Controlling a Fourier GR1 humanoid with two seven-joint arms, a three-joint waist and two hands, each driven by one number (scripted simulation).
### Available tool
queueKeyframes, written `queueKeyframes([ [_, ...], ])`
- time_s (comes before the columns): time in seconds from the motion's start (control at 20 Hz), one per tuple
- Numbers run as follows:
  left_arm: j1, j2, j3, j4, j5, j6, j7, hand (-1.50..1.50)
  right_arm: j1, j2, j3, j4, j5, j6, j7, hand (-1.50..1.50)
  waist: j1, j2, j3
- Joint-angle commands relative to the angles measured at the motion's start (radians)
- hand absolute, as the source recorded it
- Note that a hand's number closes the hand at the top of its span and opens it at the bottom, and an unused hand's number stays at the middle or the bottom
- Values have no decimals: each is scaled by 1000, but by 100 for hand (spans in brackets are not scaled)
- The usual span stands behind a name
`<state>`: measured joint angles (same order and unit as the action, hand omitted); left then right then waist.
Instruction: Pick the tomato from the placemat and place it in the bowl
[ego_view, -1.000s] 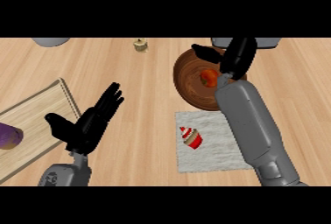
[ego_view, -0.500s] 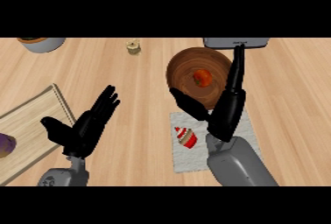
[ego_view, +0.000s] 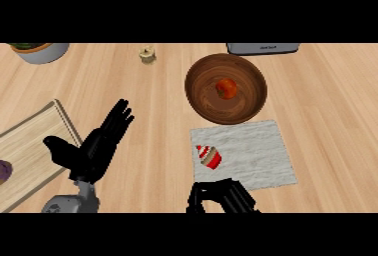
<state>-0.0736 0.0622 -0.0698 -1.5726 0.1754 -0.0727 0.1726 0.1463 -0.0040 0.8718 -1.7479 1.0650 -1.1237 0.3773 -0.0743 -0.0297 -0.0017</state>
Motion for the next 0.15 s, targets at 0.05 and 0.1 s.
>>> queueKeyframes([
  [0.05, 12, 1, 9, -13, 4, 4, -5, 0, 337, 4, 279, 51, 132, -191, -28, 150, 5, 6, 1],
  [0.1, 5, 6, 8, -12, 6, -3, 3, 0, 395, 4, 332, 92, 144, -232, -54, 150, 9, 8, 2],
])
